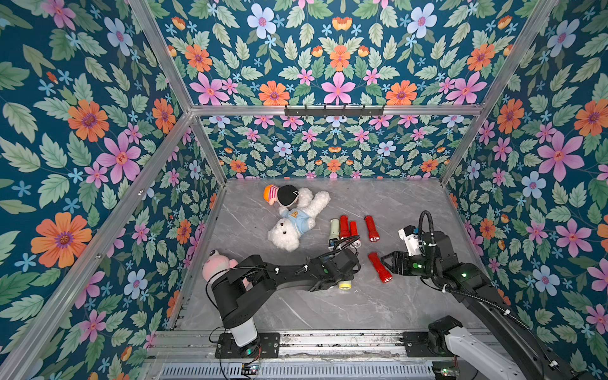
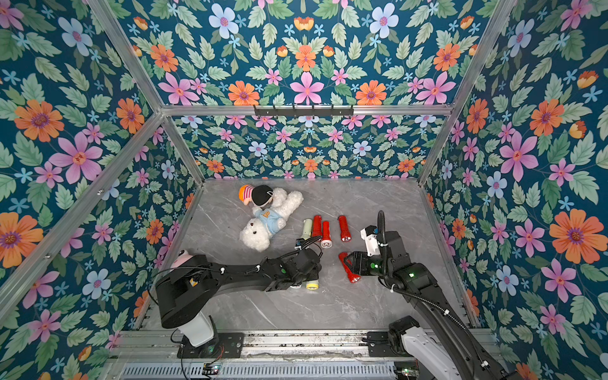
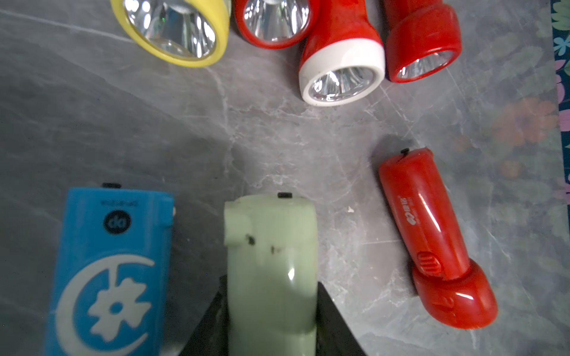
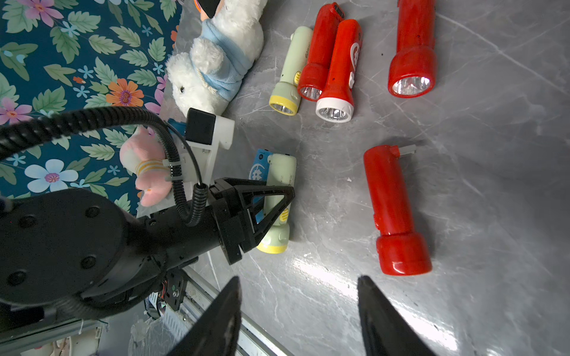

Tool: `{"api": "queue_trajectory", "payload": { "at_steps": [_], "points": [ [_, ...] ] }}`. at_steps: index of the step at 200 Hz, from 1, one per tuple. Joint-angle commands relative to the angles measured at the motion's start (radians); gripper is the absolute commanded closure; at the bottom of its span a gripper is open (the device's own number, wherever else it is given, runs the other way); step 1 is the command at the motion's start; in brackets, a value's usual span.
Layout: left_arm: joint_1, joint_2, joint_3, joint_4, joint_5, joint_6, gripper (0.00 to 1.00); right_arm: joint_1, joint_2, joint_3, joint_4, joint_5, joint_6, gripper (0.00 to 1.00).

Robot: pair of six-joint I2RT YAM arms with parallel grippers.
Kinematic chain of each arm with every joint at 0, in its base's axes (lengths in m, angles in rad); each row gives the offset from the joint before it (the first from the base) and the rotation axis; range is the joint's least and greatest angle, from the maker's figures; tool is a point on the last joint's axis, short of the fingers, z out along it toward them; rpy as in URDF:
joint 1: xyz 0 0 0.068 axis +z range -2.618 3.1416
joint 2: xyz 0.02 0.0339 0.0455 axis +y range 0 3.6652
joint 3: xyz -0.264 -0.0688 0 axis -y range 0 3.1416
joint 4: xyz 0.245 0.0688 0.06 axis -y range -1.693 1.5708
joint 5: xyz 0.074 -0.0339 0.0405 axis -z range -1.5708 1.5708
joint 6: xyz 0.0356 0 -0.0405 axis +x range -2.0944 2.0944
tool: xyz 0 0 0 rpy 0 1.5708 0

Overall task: Close the plug at the bottom of the flashlight
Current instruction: Place the flashlight at the center of the board.

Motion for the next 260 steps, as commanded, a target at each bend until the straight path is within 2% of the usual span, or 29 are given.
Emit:
{"api": "queue_trajectory", "payload": {
  "at_steps": [1,16,44,98,164,216,260],
  "points": [
    [0.006,0.011,0.005,0.018,0.008,-0.009,1.00,-0.002,0.011,-0.002,0.022,-0.023,-0.006,0.39],
    [0.011,0.016,0.007,0.017,0.013,-0.007,0.99,-0.007,0.018,-0.001,0.026,-0.028,-0.006,0.39],
    [0.029,0.027,0.007,0.017,0.027,-0.004,0.92,-0.019,0.029,-0.003,0.033,-0.040,-0.005,0.39],
    [0.040,0.045,0.024,0.010,0.046,0.005,0.55,-0.038,0.048,-0.013,0.051,-0.066,-0.001,0.39],
    [0.043,0.056,0.063,-0.023,0.055,0.028,0.49,-0.055,0.054,-0.020,0.056,-0.081,0.000,0.39],
    [0.043,-0.044,0.149,-0.206,-0.030,0.061,0.43,-0.058,0.054,-0.023,0.059,-0.084,0.003,0.38],
    [0.028,-0.065,0.170,-0.134,-0.005,0.059,0.43,-0.076,0.038,-0.031,0.056,-0.032,0.034,0.34]
  ]
}}
